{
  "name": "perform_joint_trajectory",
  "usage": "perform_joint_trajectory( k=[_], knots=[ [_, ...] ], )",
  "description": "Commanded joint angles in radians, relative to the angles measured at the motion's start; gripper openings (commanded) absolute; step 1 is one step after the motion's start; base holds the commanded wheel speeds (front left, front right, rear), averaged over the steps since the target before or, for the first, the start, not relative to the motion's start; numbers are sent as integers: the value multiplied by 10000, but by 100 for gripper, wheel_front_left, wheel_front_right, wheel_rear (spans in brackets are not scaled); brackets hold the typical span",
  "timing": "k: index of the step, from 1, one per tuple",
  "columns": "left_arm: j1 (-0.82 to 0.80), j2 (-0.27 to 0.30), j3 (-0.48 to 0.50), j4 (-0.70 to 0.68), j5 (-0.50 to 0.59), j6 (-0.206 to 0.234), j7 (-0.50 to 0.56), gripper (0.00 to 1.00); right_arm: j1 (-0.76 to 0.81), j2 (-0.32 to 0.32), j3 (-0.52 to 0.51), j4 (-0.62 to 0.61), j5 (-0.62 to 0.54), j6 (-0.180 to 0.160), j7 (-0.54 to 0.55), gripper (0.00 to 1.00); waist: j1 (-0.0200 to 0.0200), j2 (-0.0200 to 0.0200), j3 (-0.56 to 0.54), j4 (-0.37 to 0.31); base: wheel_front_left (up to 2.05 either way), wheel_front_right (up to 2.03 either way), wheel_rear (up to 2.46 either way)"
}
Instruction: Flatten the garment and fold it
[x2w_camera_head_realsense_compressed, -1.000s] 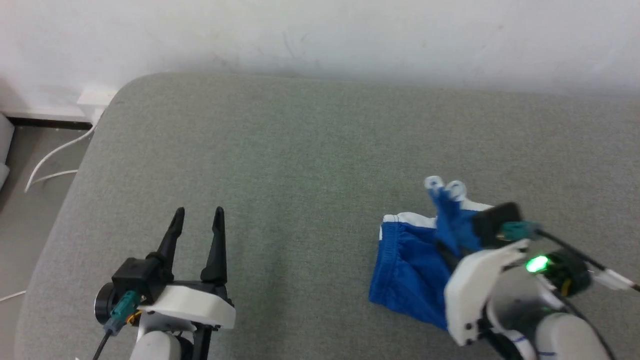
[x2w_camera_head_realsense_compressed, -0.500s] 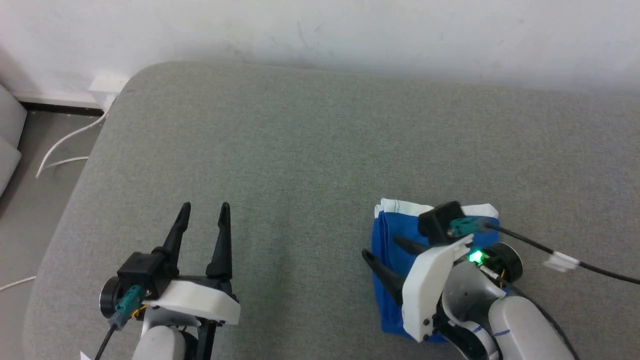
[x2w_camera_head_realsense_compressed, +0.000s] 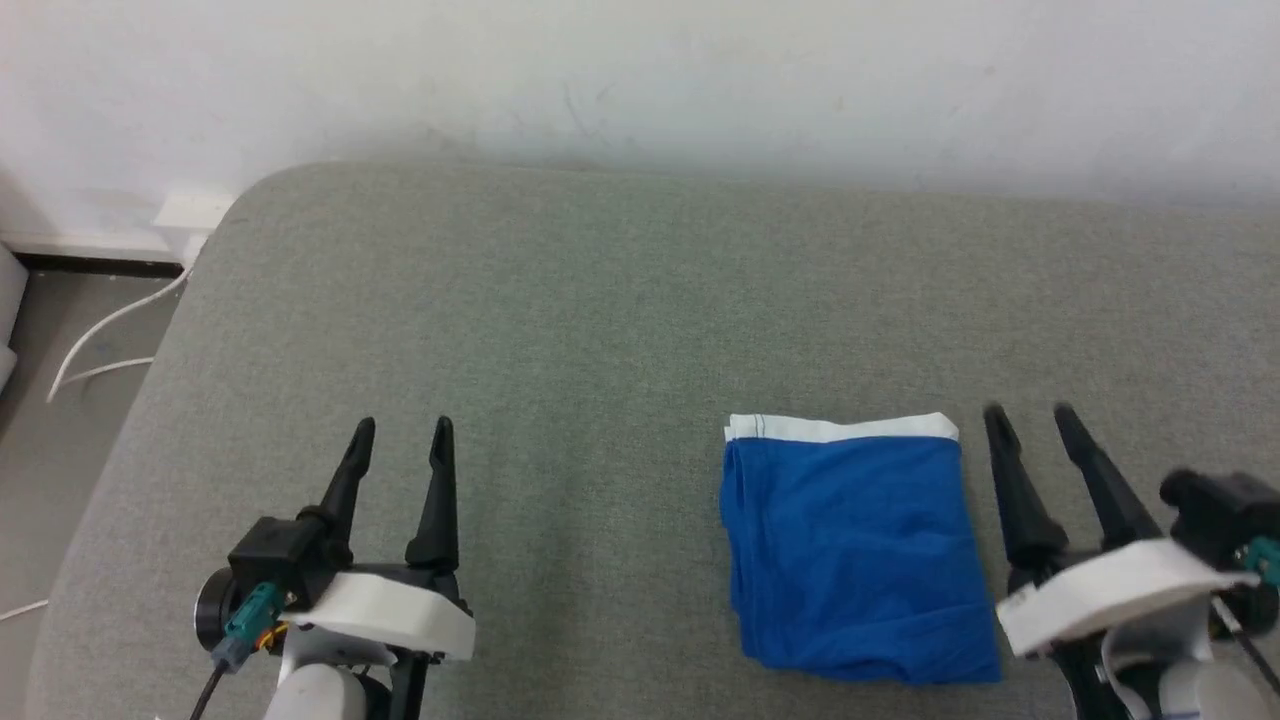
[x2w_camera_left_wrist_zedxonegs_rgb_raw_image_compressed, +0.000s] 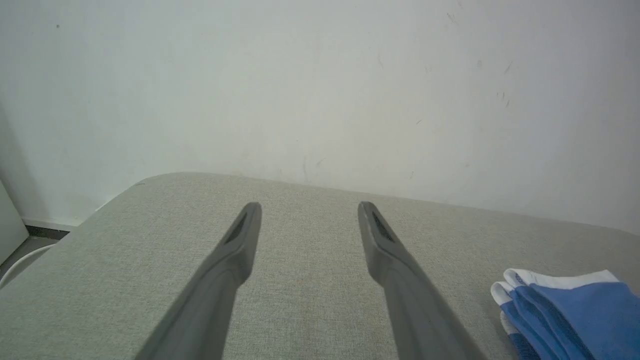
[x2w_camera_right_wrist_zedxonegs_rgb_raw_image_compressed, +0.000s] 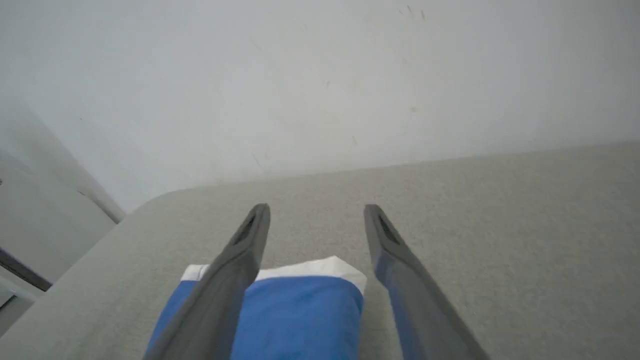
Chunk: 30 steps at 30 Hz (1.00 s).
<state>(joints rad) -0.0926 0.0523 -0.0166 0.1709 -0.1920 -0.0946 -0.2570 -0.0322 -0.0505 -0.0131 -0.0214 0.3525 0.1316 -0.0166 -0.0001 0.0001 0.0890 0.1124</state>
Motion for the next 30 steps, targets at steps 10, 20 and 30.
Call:
perform_joint_trajectory(
  k=[10,20,30],
  knots=[
    [60,-20,18,-74,16,25,-47,100,231,3,-118,2066,-63,-9,1067,100,1,-1,72,-112,0,0,0],
    [-15,-20,-130,8,-9,-2,-47,100,-587,3,505,3972,119,-9,3391,36,1,-1,170,64,0,0,0],
    [62,-20,-59,-237,238,-47,-47,100,-1982,-414,1952,2798,-2400,-9,5104,0,1,-1,569,-1242,0,0,0]
  ],
)
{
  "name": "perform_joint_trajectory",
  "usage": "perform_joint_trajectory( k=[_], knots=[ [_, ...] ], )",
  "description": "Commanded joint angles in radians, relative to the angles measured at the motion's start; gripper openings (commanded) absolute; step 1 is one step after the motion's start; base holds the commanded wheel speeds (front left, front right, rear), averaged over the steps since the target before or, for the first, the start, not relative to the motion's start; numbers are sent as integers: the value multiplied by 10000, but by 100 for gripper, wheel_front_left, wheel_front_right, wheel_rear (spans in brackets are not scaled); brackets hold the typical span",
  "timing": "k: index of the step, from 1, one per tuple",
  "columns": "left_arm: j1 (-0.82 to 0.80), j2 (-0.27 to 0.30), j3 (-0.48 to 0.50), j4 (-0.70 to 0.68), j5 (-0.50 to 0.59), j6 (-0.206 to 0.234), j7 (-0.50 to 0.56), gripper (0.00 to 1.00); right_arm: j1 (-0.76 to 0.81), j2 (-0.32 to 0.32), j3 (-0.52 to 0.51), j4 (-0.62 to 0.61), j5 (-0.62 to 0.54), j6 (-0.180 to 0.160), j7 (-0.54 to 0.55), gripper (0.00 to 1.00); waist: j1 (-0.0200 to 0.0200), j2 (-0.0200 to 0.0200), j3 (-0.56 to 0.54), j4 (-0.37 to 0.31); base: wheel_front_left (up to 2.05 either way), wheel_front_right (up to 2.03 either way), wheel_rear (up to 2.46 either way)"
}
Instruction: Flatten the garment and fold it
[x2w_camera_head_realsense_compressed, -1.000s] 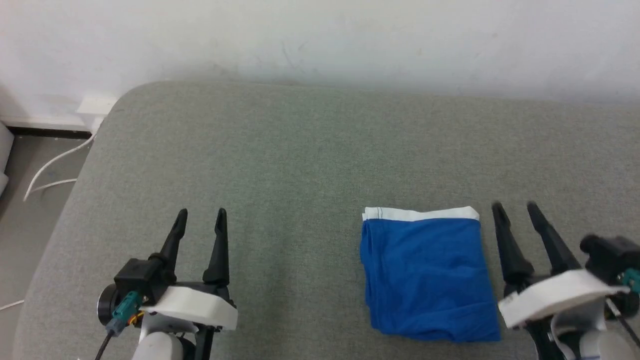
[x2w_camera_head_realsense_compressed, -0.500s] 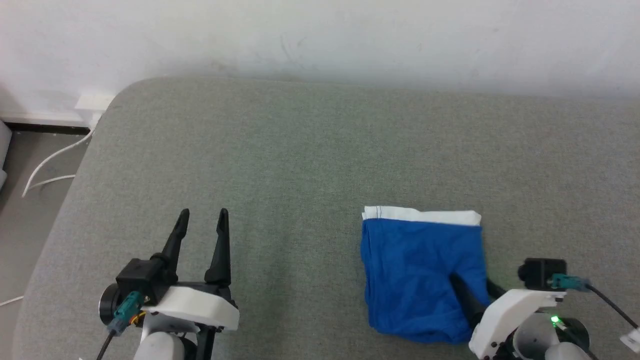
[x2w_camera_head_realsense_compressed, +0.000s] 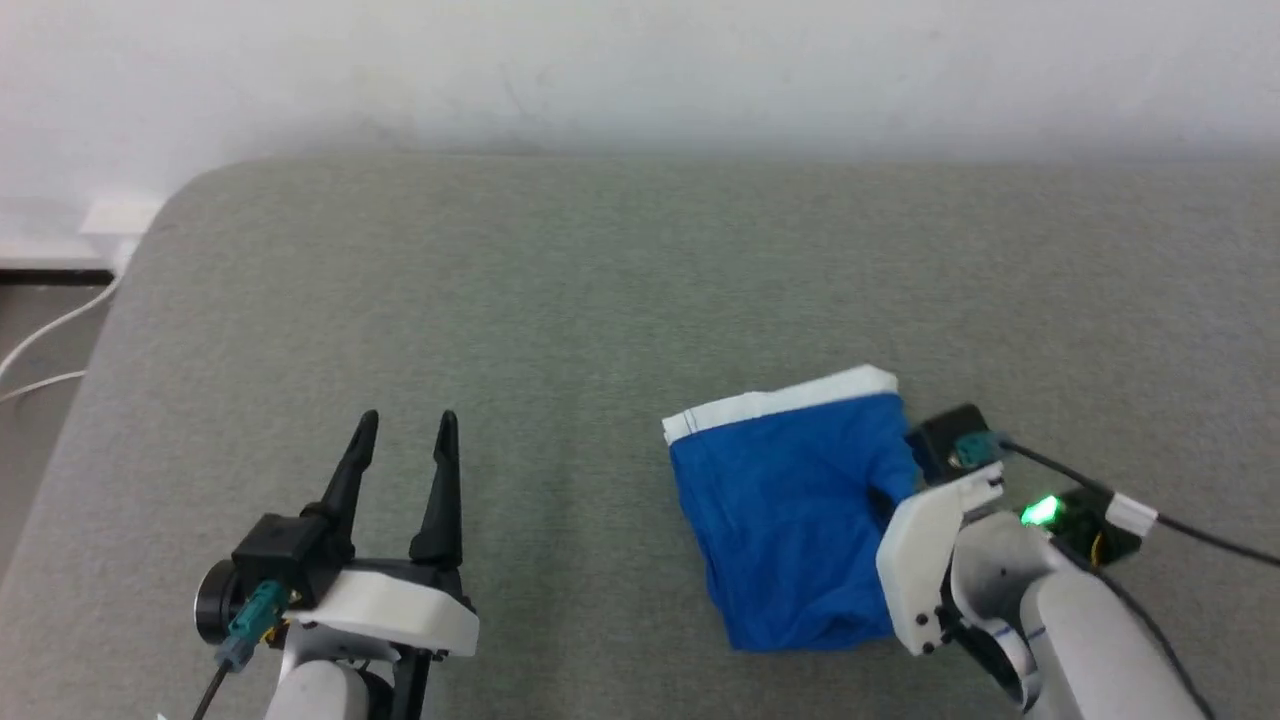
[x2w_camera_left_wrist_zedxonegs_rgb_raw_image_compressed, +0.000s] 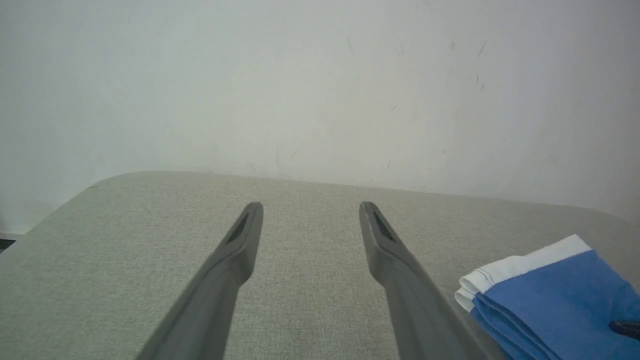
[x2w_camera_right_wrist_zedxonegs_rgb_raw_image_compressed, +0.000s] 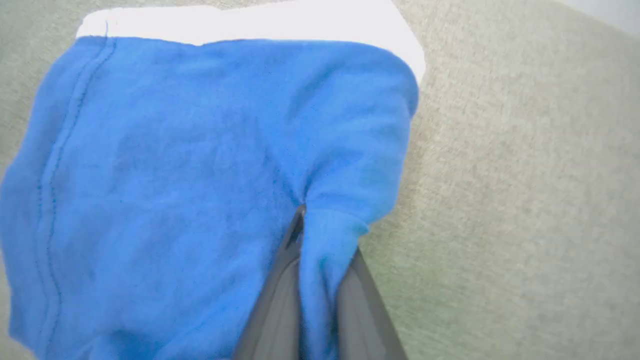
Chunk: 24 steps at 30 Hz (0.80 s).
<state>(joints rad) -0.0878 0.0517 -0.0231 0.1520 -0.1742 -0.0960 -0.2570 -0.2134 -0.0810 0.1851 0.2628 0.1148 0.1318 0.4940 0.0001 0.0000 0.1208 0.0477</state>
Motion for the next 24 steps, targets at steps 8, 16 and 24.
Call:
perform_joint_trajectory(
  k=[8,16,24],
  knots=[
    [-511,33,15,-424,350,-137,-47,100,-2067,-2490,2062,52,-138,-11,168,0,-1,0,1060,-2537,0,0,0],
    [-1391,305,-426,-699,705,-244,-47,100,-3832,-3531,1658,1472,266,-11,-1358,0,-1,0,2458,-4057,0,0,0],
    [-2295,818,-949,-817,1002,-294,0,100,-5296,-4223,1108,3614,-5,-11,-2984,0,-1,0,3900,-4309,0,0,0]
  ],
)
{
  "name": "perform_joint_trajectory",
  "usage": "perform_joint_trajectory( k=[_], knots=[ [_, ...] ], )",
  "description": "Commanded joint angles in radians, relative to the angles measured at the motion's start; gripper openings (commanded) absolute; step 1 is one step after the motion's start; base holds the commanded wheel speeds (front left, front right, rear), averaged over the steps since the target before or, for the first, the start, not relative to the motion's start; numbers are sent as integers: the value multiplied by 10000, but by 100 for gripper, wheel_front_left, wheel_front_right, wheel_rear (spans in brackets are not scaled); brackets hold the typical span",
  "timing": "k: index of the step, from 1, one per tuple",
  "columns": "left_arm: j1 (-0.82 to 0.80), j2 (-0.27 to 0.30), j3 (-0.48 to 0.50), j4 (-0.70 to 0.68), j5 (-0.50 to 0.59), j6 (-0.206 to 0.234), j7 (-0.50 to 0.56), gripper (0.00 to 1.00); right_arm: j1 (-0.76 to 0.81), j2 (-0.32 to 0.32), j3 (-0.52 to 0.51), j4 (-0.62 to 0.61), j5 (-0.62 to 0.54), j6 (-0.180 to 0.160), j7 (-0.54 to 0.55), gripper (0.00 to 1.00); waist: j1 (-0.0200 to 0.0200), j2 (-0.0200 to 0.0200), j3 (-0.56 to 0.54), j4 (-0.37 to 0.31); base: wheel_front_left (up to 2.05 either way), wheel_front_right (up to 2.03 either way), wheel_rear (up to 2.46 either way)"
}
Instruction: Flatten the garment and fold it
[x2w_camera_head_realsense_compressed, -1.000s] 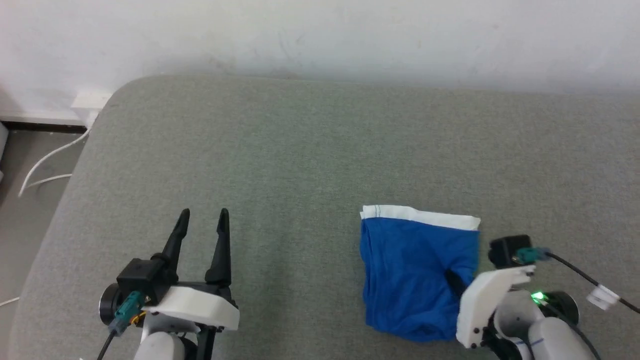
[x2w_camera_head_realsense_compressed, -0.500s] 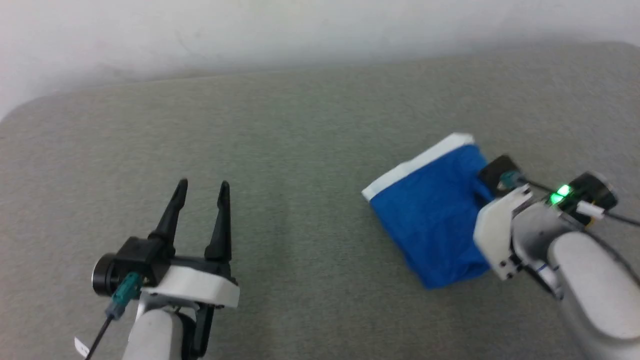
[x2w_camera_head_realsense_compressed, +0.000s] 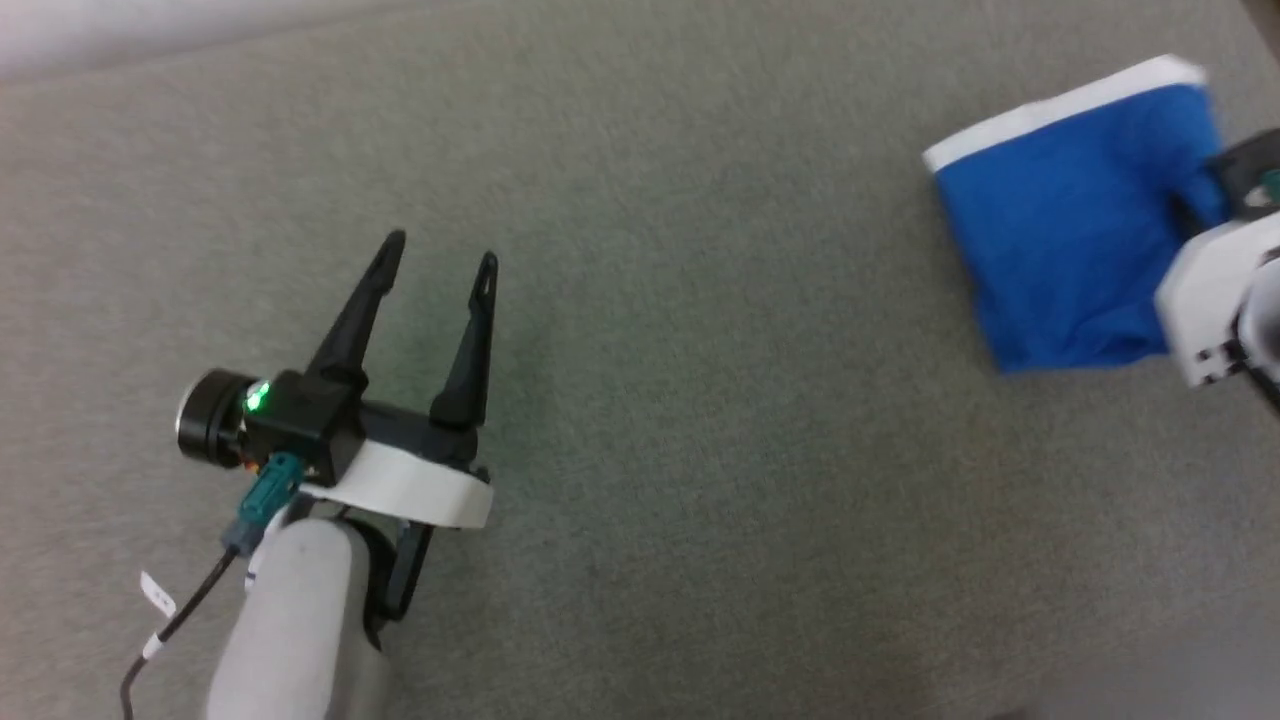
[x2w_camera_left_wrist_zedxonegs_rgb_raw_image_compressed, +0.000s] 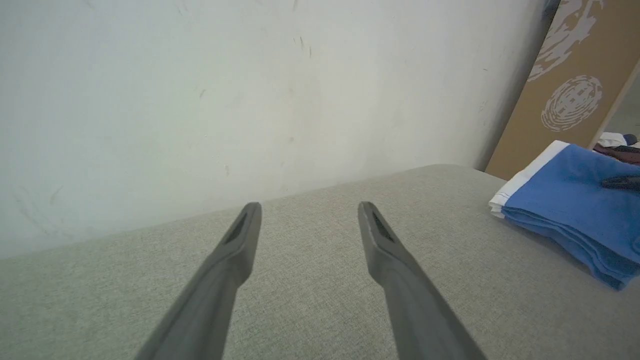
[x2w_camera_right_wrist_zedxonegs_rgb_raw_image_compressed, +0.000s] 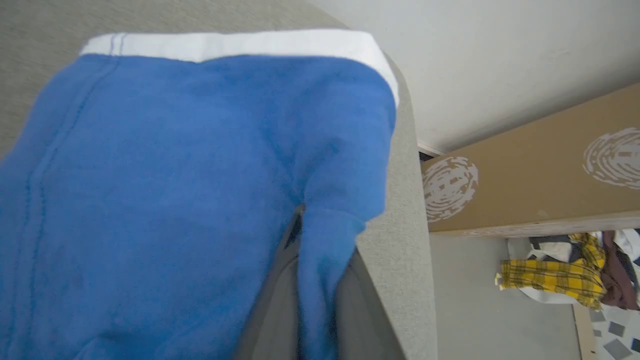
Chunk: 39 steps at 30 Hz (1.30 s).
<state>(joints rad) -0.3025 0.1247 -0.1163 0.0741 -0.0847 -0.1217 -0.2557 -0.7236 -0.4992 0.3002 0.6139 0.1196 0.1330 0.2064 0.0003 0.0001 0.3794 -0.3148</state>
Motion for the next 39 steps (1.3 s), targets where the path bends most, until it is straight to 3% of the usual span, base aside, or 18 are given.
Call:
perform_joint_trajectory(
  k=[1,9,16,17,18,19,26,34,38,39],
  knots=[
    [-244,146,-62,-61,118,-41,19,100,-353,-109,-126,382,-82,-23,-302,0,-3,-1,1466,-641,0,0,0],
    [-706,558,-174,-420,161,-38,229,100,-1441,-804,-852,2152,-1251,-23,-1446,0,-3,-1,2291,-142,0,0,0],
    [-692,635,-96,-600,47,61,227,100,-1728,-821,-2226,3019,-2283,-23,-1965,0,-3,-1,2199,123,0,0,0],
    [-682,614,-91,-571,8,73,212,100,-1717,-803,-2405,3068,-2465,-23,-2055,20,-3,-1,2112,162,0,0,0],
    [-666,572,-83,-526,-43,93,188,100,-1687,-764,-2584,3124,-2619,-23,-2101,72,-3,-1,1991,207,0,0,0],
    [-634,525,-90,-455,-89,106,160,100,-1660,-715,-2880,3176,-2706,-23,-2144,100,-3,-1,1823,265,0,0,0],
    [-110,48,-74,202,-497,244,-22,100,-989,-259,-4228,2836,-3109,-23,-2899,100,-3,-1,243,978,0,0,0],
    [766,-299,335,555,-927,446,-56,100,376,665,-4582,1545,-2141,-23,-3613,100,-3,-1,-1586,1906,0,0,0],
    [1255,-445,507,638,-1082,473,-58,100,1507,1265,-4495,179,-1341,-23,-3707,100,-3,-1,-2348,2396,0,0,0],
    [1535,-497,549,744,-1143,466,-59,100,2161,1603,-4395,-629,-1006,-23,-3662,100,-3,-1,-2748,2593,0,0,0]
  ],
)
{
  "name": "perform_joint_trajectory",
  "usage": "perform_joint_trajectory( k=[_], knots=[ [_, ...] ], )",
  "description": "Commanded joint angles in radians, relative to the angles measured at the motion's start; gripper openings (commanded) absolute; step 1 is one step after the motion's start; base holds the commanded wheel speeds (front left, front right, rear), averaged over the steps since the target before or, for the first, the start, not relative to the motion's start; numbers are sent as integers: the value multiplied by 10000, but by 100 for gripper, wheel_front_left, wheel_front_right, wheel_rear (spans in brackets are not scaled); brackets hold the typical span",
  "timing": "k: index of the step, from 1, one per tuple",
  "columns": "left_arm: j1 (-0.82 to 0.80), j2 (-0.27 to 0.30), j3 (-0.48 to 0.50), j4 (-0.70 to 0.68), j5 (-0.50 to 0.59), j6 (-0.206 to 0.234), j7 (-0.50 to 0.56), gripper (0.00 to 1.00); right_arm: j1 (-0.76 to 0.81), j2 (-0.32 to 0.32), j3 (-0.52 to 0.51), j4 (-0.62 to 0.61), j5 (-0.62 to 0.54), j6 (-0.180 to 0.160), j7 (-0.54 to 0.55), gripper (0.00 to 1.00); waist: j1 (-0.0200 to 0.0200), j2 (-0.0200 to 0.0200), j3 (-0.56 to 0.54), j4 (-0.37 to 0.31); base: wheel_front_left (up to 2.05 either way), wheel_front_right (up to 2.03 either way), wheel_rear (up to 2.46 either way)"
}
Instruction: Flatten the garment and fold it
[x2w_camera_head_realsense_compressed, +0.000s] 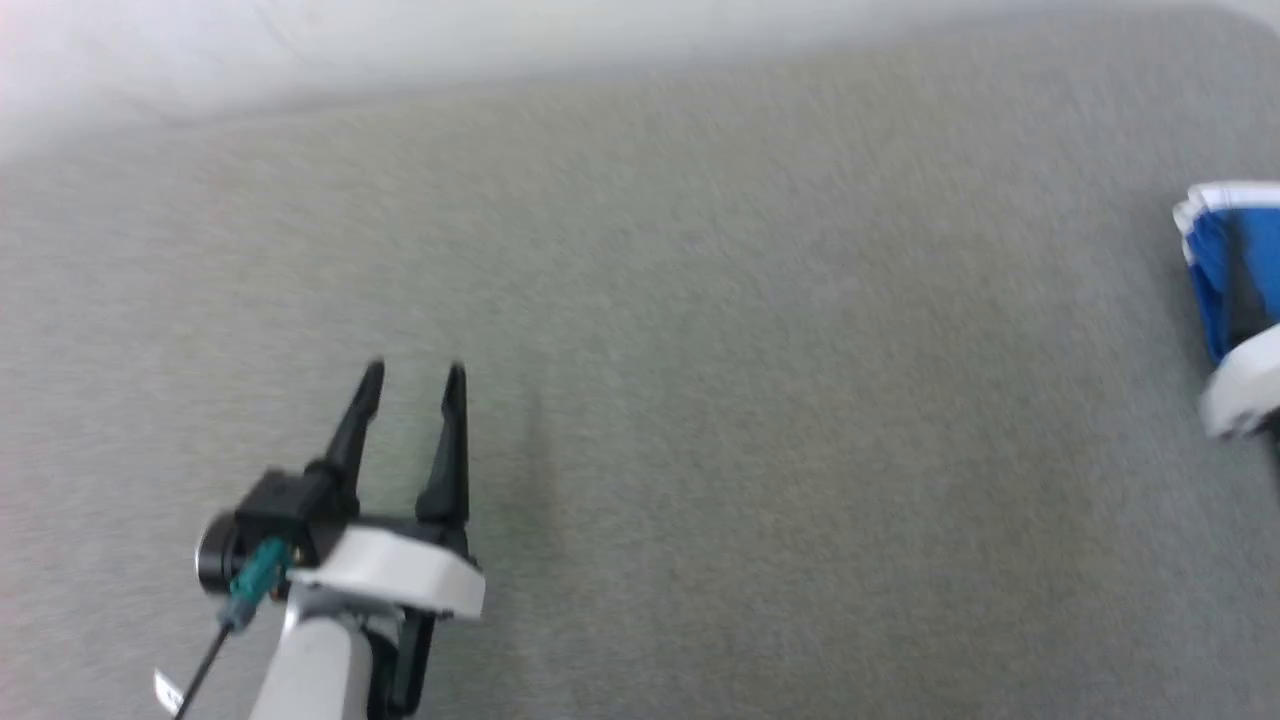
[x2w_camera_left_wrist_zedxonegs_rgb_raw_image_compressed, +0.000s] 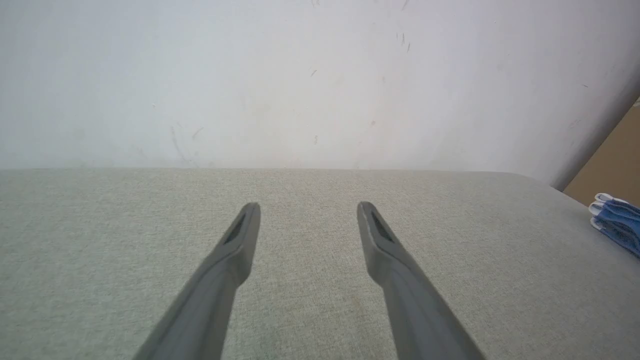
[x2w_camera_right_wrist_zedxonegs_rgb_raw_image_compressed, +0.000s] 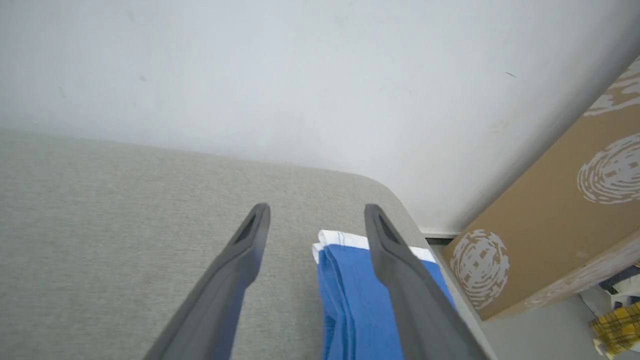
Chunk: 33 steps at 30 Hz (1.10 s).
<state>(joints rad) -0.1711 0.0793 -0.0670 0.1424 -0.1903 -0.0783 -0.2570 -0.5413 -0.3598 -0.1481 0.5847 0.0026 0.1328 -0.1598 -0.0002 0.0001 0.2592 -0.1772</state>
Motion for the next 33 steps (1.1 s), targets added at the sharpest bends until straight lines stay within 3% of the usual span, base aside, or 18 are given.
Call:
perform_joint_trajectory(
  k=[1,8,15,23,33],
  knots=[
    [336,-76,84,82,-147,32,-45,100,687,366,139,-787,314,-21,21,100,2,-1,-1718,1334,0,0,0],
    [970,-201,-18,335,-228,56,-46,100,3263,1615,506,-3809,870,-21,241,100,2,-1,-2424,1918,0,0,0],
    [1263,-246,-75,496,-225,99,-46,100,4883,2633,793,-5327,898,-21,155,100,2,-1,-2764,2174,0,0,0],
    [1654,-272,8,659,-268,178,-47,100,5977,3069,1070,-5876,605,-21,17,100,2,-1,-3147,2291,0,0,0],
    [1957,-285,-4,589,-313,206,-47,100,6265,3093,1084,-5275,1095,-21,-471,100,2,-1,-3201,2263,0,0,0]
  ],
)
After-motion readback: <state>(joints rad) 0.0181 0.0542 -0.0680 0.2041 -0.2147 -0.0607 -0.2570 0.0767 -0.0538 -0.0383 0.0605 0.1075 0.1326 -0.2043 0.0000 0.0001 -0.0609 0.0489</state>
